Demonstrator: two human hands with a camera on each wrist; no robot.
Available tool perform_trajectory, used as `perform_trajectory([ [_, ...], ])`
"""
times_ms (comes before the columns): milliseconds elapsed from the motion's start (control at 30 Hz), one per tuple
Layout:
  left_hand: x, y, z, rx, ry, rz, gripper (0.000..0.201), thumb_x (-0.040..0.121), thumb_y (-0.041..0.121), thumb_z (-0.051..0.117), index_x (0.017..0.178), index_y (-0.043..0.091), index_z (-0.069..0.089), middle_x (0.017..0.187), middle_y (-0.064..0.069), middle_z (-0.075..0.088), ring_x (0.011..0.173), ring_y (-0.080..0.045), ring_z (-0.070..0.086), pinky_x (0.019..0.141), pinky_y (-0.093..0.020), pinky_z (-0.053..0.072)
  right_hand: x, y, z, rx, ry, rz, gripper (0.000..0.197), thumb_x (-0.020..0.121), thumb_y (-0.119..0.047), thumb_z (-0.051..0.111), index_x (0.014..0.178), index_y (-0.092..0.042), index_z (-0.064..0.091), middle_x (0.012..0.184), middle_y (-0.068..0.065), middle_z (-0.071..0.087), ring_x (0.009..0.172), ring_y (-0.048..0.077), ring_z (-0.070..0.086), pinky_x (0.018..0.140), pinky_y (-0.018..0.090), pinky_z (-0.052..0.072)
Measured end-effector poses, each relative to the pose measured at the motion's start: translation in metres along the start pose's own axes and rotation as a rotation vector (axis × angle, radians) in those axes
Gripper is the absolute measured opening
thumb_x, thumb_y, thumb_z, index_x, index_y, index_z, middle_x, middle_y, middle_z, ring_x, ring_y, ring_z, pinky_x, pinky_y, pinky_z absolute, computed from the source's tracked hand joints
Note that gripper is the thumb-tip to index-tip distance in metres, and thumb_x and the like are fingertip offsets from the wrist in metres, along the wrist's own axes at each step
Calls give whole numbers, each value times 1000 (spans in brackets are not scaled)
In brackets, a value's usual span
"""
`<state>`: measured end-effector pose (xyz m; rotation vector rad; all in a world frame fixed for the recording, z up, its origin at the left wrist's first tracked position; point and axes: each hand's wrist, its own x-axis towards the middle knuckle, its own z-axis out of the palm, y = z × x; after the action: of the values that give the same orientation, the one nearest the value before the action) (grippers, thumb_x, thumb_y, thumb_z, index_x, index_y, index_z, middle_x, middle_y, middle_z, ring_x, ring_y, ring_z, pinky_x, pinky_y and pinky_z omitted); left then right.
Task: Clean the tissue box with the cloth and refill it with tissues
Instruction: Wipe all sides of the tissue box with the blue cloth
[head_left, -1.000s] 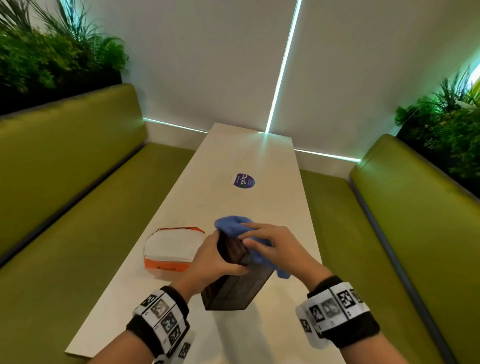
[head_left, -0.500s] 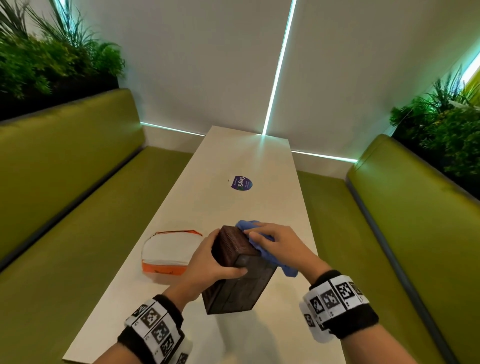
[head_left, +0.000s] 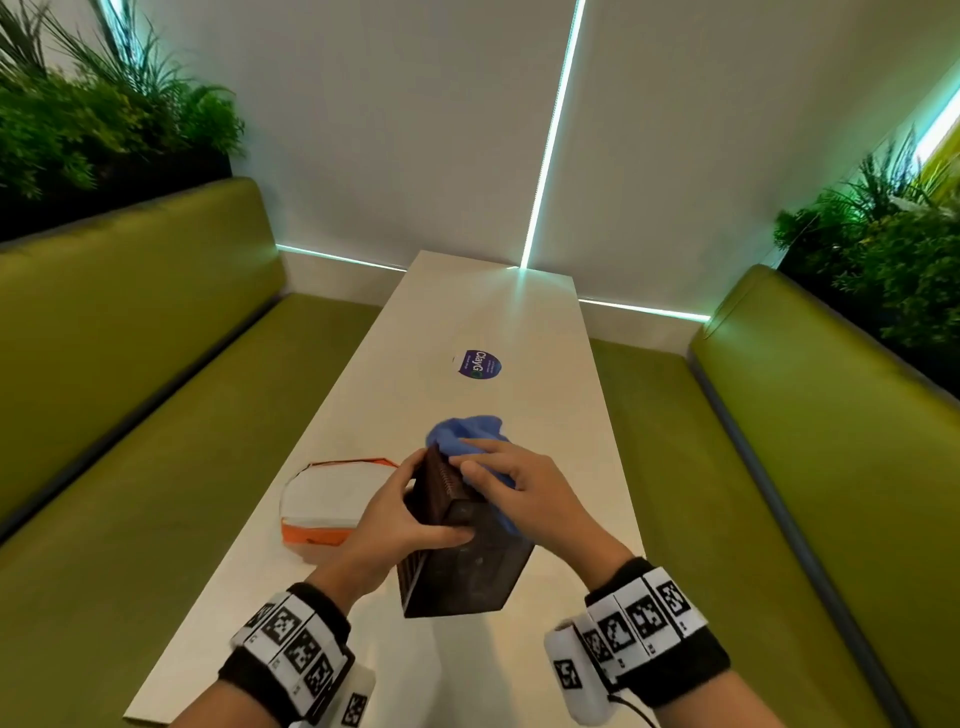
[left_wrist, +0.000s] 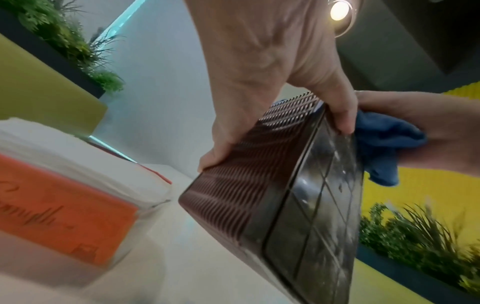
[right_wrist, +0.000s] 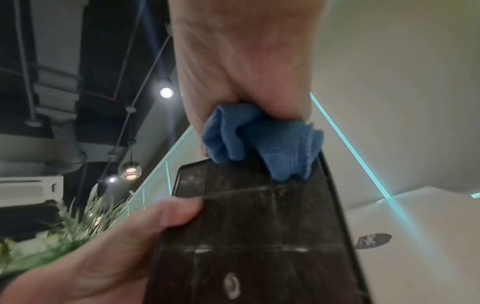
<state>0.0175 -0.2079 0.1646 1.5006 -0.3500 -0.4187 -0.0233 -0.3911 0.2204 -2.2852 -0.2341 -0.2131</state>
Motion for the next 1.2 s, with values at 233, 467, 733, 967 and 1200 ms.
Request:
perform_trajectory([
  [233,-3,0,-18,-48,-17,-20,109,42,31,95,137,37,42,127,12,58,118,-13,55,92,-33,54,-6,1,-21,73,1,141,27,97,-32,54,117,-26,71,121,-10,66,109,2,59,88,15,45],
  [467,-2,3,-12,-98,-12,11,91,45,25,93,123,46,52,118,17,64,116,-14,58,93,-37,55,5,-19,-11,-138,-102,4,53,96,-41,52,146,-35,35,148,-11,44,130,4,42,108,20,30],
  [733,0,5,-25,-297,-17,-22,106,33,30,99,128,36,52,130,1,59,120,-27,58,96,-48,53,2,-1,-10,419,88,198,48,97,-36,50,144,-31,40,146,-10,45,132,8,45,111,30,39],
  [967,7,13,-38,-366,-19,-6,97,41,19,95,128,33,55,128,-5,63,117,-29,61,88,-45,57,-7,-1,-8,619,96,195,48,93,-47,44,140,-38,46,141,-16,52,129,3,49,111,33,41],
  [1200,1,2,-35,-396,-77,-52,96,48,19,93,134,21,51,130,-19,59,116,-37,61,86,-46,57,-8,-9,-10,577,134,167,42,93,-43,48,134,-37,55,129,-14,63,126,5,53,113,37,39],
])
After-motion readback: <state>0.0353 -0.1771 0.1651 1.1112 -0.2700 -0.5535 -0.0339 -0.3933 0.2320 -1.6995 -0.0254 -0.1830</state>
